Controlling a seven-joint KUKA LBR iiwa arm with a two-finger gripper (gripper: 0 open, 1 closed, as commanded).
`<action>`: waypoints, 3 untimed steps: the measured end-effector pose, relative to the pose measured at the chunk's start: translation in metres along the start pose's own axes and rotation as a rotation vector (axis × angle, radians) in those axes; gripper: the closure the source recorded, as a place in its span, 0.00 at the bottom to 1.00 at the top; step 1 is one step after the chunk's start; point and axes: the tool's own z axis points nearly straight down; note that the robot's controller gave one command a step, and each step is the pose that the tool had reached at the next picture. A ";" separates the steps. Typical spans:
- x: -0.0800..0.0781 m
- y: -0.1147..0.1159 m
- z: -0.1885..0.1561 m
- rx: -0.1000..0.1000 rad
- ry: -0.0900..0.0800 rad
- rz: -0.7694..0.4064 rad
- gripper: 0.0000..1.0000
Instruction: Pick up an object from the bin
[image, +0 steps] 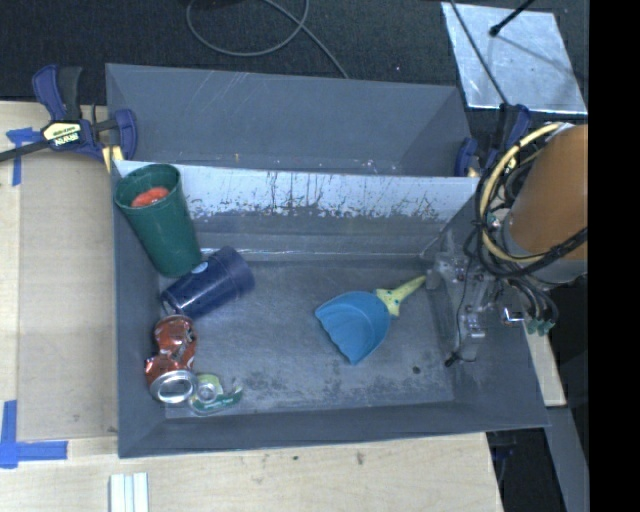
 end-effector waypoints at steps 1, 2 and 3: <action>-0.002 0.000 -0.004 0.001 -0.009 -0.003 0.00; -0.013 0.016 0.036 0.003 -0.015 0.030 0.00; -0.021 0.051 0.104 0.000 -0.016 0.129 0.00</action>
Offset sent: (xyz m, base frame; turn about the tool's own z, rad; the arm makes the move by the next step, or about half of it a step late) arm 0.0209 0.0403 -0.0967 0.0640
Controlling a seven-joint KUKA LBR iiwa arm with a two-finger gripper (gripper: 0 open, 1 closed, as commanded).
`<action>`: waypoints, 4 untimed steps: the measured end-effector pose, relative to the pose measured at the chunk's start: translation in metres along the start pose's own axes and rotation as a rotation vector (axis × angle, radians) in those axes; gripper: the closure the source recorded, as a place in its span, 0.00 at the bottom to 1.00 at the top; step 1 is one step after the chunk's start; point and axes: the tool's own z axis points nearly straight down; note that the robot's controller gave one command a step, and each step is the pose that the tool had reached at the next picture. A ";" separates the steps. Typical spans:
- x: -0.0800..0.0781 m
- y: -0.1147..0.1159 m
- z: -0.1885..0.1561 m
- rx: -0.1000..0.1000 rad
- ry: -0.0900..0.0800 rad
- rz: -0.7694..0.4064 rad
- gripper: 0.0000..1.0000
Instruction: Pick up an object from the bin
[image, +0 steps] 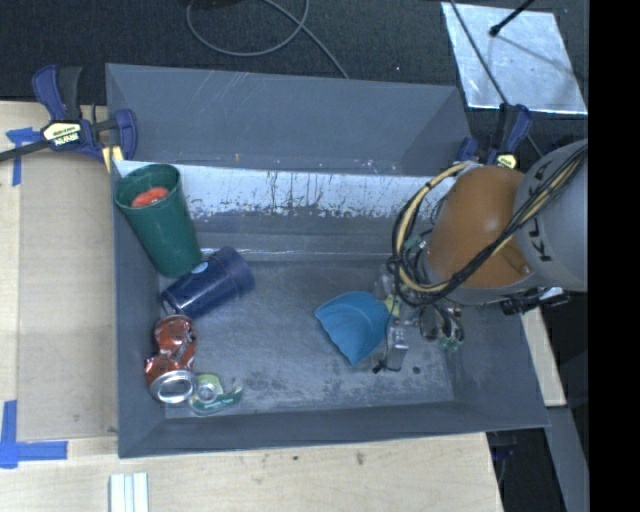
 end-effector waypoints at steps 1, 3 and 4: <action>-0.070 0.039 0.023 -0.002 -0.015 -0.167 1.00; -0.071 0.039 0.022 -0.002 -0.018 -0.168 1.00; -0.066 0.038 0.030 0.000 -0.005 -0.167 0.00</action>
Offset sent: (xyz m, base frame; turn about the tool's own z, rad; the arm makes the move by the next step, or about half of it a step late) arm 0.0000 0.0000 0.0000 0.0000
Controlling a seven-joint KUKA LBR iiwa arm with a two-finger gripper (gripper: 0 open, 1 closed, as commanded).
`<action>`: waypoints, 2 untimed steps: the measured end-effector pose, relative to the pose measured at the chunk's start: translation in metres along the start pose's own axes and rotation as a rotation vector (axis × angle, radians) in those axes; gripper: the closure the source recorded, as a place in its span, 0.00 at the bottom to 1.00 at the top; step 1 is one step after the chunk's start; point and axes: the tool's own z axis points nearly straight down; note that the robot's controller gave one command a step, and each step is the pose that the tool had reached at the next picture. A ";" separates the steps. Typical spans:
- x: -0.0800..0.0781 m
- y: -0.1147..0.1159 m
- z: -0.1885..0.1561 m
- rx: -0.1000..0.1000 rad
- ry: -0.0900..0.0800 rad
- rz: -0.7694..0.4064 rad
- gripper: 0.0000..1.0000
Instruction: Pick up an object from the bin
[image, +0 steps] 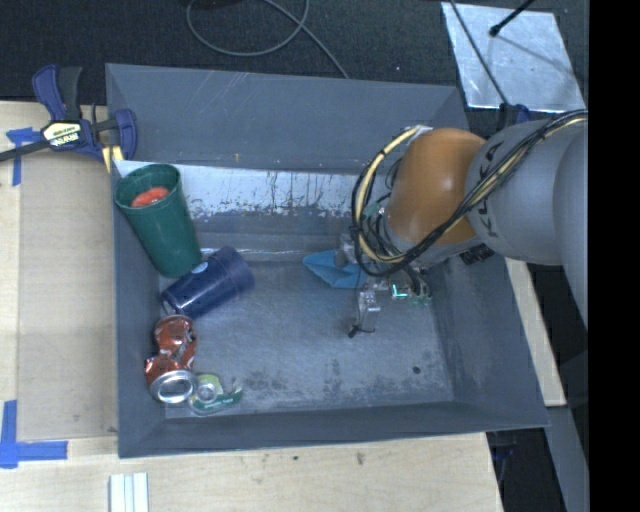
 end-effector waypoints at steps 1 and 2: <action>-0.006 0.001 -0.006 -0.001 -0.020 -0.002 1.00; -0.006 0.001 -0.006 -0.001 -0.020 -0.002 1.00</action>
Offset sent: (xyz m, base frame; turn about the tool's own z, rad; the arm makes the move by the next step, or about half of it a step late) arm 0.0000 0.0000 0.0000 0.0000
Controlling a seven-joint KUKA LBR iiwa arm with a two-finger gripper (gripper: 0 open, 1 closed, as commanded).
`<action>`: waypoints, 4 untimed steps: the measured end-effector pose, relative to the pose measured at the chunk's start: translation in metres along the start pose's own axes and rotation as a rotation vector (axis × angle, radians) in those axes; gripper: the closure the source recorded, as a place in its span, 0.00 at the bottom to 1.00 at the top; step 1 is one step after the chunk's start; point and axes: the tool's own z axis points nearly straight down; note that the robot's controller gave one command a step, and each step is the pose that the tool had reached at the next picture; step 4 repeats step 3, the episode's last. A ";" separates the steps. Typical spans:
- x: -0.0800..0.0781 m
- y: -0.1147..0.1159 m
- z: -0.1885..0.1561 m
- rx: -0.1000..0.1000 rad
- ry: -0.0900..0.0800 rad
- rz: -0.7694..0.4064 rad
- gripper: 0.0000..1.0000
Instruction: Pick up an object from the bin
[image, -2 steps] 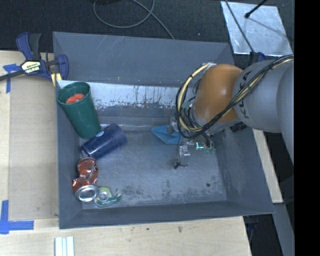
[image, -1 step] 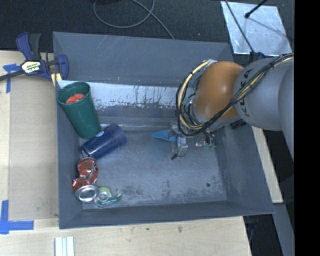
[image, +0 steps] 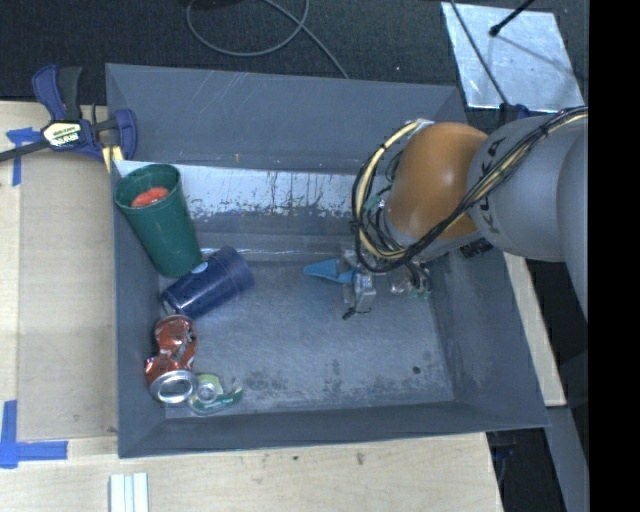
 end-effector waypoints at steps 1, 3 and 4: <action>0.009 0.000 -0.035 0.000 0.021 -0.002 1.00; 0.009 -0.006 -0.157 0.000 0.013 -0.053 1.00; 0.009 -0.006 -0.157 0.000 0.013 -0.053 1.00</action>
Offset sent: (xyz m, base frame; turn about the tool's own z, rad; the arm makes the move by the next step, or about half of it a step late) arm -0.0334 -0.0147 0.1940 -0.1255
